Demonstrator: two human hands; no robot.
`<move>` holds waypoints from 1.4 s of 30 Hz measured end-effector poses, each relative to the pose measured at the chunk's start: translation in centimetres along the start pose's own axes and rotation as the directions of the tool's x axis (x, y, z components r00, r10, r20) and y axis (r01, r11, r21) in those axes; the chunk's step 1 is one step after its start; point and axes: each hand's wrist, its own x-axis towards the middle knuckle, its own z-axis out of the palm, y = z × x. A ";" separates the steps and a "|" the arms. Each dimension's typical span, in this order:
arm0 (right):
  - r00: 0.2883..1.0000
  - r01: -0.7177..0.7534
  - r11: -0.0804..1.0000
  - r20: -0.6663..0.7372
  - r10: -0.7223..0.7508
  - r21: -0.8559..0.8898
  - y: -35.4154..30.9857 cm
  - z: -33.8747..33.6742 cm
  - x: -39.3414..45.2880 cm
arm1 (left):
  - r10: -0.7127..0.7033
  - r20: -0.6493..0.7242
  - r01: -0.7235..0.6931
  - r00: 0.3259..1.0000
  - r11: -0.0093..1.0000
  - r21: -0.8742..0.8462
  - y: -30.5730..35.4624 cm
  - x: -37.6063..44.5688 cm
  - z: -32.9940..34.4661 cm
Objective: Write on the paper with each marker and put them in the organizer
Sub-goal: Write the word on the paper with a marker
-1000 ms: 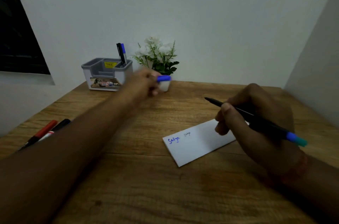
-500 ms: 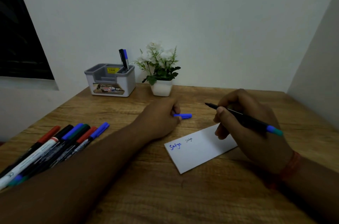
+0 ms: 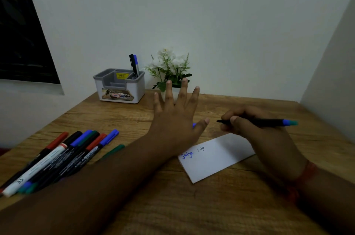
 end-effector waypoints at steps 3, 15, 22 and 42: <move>1.000 -0.018 0.999 0.023 0.019 -0.029 -0.7 -0.2 0.1 | 0.025 0.015 -0.025 1.000 1.000 0.009 0.0 -0.1 0.5; 0.971 -0.064 0.973 0.210 0.111 -0.221 0.7 1.0 0.0 | 0.070 0.055 -0.073 0.996 0.996 0.052 -0.5 0.0 2.0; 0.975 -0.043 0.974 0.202 0.089 -0.223 1.3 0.8 0.3 | 0.071 0.080 -0.076 0.994 0.995 0.058 -0.6 0.0 2.1; 0.974 -0.108 0.973 0.175 0.145 -0.205 1.5 1.0 0.7 | 0.076 0.091 -0.082 0.993 0.994 0.069 -0.8 0.1 2.1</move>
